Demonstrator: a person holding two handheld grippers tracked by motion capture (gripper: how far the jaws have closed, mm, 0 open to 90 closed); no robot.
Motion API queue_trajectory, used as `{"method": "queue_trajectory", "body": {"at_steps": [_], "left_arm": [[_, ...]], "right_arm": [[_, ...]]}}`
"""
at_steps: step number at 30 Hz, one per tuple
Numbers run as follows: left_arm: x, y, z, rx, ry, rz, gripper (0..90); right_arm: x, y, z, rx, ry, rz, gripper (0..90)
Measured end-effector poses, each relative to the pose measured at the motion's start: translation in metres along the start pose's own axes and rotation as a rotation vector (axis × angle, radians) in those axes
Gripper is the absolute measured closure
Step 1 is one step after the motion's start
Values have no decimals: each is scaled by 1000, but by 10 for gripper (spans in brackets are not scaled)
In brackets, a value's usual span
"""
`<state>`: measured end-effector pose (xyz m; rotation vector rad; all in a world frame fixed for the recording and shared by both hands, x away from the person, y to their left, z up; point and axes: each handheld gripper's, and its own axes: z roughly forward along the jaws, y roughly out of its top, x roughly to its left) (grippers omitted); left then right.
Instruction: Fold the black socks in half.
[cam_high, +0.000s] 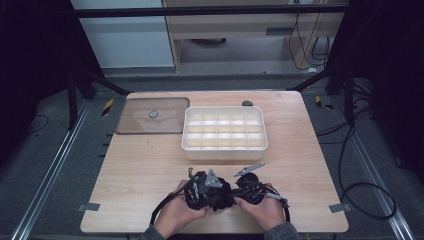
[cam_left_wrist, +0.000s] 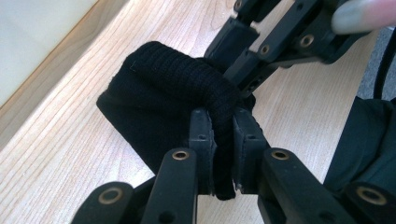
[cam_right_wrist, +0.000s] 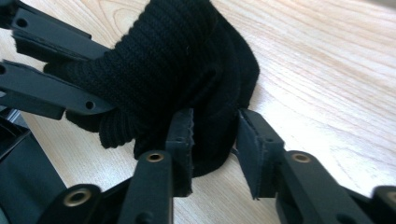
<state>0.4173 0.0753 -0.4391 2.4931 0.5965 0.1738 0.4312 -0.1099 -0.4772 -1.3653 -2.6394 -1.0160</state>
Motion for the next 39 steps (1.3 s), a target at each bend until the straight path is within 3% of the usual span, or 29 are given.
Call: {"method": "queue_trajectory", "body": {"at_steps": [5, 11, 25, 39], "left_arm": [[-1, 2, 2, 15, -3, 7, 794], [-3, 5, 7, 32, -7, 14, 772], [-8, 9, 8, 3, -36, 0, 678], [-16, 17, 6, -4, -58, -1, 648]], "right_arm": [[-3, -3, -9, -21, -10, 7, 611], [-8, -6, -17, -41, -14, 16, 639], [-17, -9, -26, -58, -24, 42, 631], [-22, -10, -34, -70, -28, 54, 611]]}}
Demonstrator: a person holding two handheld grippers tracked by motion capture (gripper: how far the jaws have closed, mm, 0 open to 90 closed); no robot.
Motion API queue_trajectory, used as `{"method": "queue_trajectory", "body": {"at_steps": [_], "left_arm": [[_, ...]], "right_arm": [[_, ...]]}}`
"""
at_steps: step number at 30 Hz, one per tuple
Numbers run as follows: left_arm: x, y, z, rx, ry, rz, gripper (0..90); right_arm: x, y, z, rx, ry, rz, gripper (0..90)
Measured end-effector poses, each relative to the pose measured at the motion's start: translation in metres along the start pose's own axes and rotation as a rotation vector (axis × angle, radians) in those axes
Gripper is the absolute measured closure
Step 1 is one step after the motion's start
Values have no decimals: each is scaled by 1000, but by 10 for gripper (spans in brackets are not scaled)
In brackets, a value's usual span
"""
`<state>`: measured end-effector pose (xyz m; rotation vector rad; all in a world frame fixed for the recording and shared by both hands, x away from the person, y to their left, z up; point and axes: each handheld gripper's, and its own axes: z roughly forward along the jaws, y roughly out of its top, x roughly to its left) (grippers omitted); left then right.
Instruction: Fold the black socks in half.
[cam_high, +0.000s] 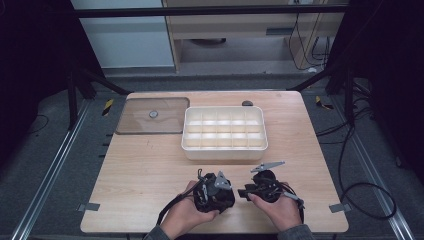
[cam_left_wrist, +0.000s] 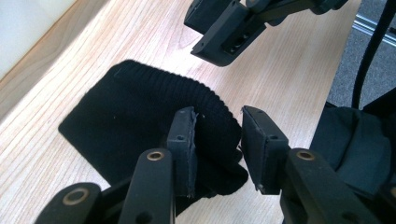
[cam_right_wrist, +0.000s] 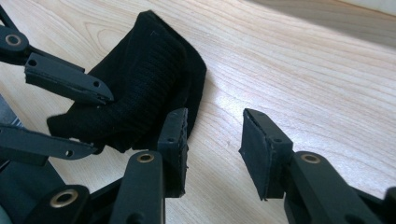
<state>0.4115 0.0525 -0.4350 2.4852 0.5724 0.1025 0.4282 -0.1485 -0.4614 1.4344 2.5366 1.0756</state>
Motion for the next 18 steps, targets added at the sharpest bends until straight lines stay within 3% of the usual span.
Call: {"method": "queue_trajectory", "body": {"at_steps": [18], "left_arm": [[3, 9, 8, 11, -24, -23, 692]], "right_arm": [[-6, 0, -9, -17, -14, 17, 589]]}}
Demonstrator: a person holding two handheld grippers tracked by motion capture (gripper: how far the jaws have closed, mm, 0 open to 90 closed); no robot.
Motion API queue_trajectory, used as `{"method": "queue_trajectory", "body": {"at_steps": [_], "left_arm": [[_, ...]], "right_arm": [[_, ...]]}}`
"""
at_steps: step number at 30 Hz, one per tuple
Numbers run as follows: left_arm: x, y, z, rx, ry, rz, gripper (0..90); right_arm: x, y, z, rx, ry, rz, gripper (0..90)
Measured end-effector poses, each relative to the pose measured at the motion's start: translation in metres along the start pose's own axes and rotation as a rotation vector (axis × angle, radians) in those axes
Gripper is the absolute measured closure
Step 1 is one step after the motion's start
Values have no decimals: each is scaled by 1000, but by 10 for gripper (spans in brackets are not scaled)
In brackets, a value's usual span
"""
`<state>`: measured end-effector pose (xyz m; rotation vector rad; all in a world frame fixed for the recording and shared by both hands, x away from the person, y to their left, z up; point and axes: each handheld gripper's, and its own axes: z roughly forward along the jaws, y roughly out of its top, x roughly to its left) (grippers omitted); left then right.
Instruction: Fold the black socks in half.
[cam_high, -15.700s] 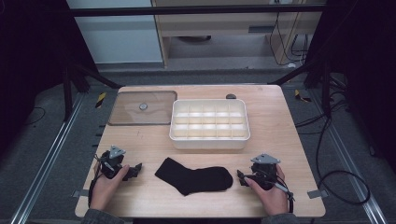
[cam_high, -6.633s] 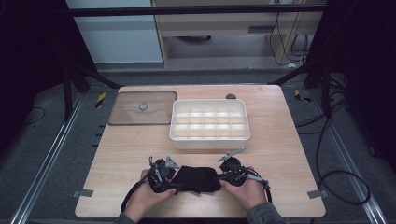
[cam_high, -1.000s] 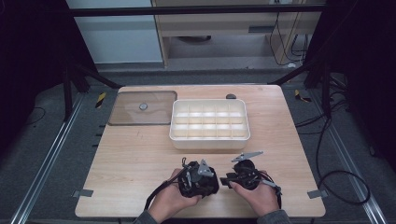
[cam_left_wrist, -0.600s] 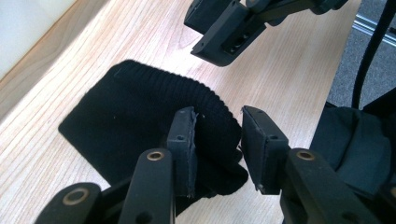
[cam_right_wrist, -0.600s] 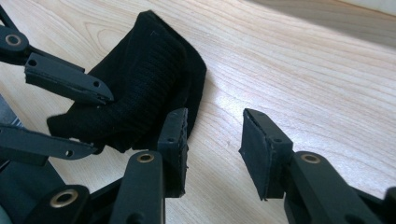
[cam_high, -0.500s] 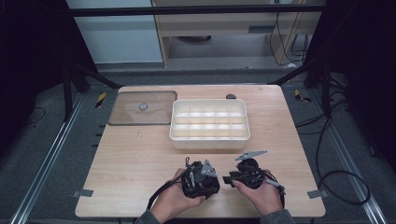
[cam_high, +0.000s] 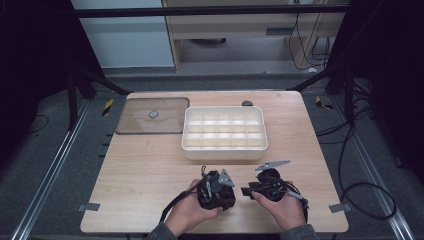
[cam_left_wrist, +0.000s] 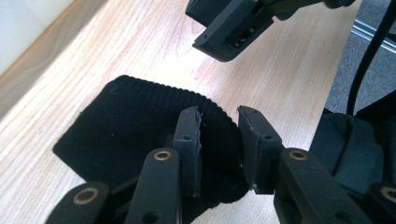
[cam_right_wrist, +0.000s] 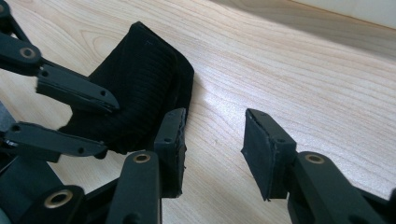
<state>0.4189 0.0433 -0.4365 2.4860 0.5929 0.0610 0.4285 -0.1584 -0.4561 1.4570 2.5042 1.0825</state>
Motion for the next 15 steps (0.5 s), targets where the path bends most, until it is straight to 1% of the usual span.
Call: {"method": "queue_trajectory", "body": {"at_steps": [6, 11, 15], "left_arm": [[-1, 0, 9, 16, -2, 14, 690], [3, -3, 16, 18, -10, -10, 690], [6, -5, 19, 17, -19, -19, 690]], "right_arm": [[0, 0, 1, 1, 0, 7, 582], [-1, -1, 1, 2, -4, 9, 579], [-1, -2, 2, 3, -2, 11, 577]]}}
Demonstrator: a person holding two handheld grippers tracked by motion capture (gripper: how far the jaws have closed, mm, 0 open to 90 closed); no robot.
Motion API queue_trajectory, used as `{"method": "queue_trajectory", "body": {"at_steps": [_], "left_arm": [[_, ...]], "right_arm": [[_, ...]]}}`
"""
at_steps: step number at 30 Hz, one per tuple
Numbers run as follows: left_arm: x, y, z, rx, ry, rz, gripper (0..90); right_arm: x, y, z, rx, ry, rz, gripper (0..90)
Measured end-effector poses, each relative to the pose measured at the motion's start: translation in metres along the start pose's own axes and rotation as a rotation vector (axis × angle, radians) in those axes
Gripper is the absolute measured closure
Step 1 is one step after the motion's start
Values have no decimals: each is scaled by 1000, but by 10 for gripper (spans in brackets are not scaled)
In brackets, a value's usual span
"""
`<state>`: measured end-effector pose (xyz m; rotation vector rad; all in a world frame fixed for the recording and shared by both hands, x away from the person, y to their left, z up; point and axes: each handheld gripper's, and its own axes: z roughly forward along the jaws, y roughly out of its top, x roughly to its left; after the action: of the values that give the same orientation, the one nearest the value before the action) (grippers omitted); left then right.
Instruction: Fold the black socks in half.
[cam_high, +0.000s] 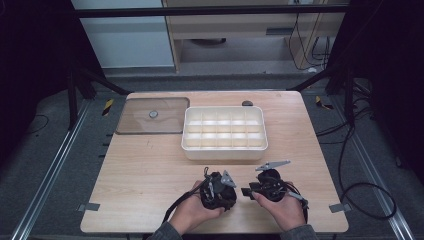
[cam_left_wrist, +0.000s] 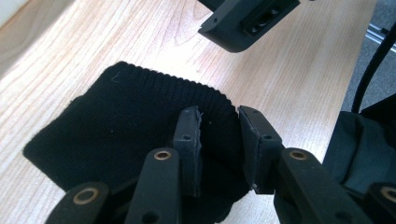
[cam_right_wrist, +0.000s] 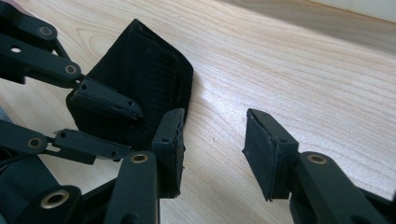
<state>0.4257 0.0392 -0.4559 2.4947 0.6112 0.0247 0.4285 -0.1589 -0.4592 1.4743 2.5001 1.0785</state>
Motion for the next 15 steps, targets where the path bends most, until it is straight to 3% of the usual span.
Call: {"method": "queue_trajectory", "body": {"at_steps": [6, 15], "left_arm": [[-1, -2, 4, -14, -8, -5, 667], [2, -1, -10, -43, -1, -16, 634]], "right_arm": [[-1, -1, 0, -1, 1, -6, 571], [-1, 0, -1, -6, -5, 2, 546]]}}
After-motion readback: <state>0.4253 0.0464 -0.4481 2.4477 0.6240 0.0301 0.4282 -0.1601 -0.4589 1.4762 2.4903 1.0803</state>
